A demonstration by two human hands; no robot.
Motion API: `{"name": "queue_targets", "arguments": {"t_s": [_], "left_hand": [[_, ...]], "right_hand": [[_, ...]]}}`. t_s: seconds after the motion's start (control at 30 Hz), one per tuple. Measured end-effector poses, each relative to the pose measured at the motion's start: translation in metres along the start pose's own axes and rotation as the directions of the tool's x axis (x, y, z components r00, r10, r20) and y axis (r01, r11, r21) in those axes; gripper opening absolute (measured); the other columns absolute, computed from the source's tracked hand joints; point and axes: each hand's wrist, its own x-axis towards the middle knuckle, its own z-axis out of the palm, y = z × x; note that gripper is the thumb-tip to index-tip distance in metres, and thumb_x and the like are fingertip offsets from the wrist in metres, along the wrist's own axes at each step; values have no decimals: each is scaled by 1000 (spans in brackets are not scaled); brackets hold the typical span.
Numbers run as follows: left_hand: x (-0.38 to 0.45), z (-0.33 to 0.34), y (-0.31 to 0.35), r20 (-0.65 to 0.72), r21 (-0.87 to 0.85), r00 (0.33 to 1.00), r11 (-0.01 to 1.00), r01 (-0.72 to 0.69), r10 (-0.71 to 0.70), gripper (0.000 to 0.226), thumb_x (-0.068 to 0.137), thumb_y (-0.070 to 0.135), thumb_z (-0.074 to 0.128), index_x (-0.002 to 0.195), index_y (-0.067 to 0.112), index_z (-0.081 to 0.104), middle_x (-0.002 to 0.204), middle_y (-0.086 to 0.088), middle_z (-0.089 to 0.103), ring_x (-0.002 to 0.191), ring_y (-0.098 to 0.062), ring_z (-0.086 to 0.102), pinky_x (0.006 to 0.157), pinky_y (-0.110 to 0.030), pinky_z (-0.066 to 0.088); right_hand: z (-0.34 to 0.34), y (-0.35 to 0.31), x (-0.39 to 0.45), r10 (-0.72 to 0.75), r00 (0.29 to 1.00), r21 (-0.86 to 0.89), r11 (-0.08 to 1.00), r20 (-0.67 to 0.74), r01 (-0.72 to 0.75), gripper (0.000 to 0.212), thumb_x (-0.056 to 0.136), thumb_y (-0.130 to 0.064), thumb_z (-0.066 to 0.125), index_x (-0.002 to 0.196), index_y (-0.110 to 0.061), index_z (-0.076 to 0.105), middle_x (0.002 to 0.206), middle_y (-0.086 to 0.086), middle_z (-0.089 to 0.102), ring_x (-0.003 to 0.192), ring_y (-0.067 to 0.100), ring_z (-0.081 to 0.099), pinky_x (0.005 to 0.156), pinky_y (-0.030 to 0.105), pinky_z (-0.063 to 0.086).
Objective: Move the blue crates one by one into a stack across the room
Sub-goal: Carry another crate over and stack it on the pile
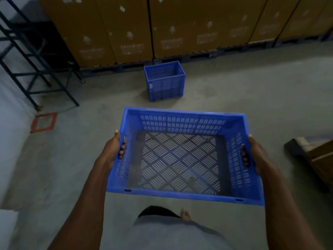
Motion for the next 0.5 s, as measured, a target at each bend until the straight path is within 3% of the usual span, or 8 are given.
{"name": "queue_targets", "arguments": {"t_s": [0.2,0.5], "left_hand": [[97,44,74,-93,-47,996,999,-3,-2,55,104,60,29,77,18,50,54,3,41,37,-11,32,42,-21,27],[293,91,207,-125,-47,992,999,-3,-3,54,104,61,29,76,19,48,56,2,39,37,-11,31,42,-22,25]], "right_hand": [[36,-120,134,-21,996,-59,998,86,26,56,96,-69,35,76,-18,47,57,1,38,37,14,30,33,22,25],[127,-270,325,-55,986,-53,997,155,64,54,94,-69,41,78,-18,49,60,1,40,40,13,32,34,22,28]]}}
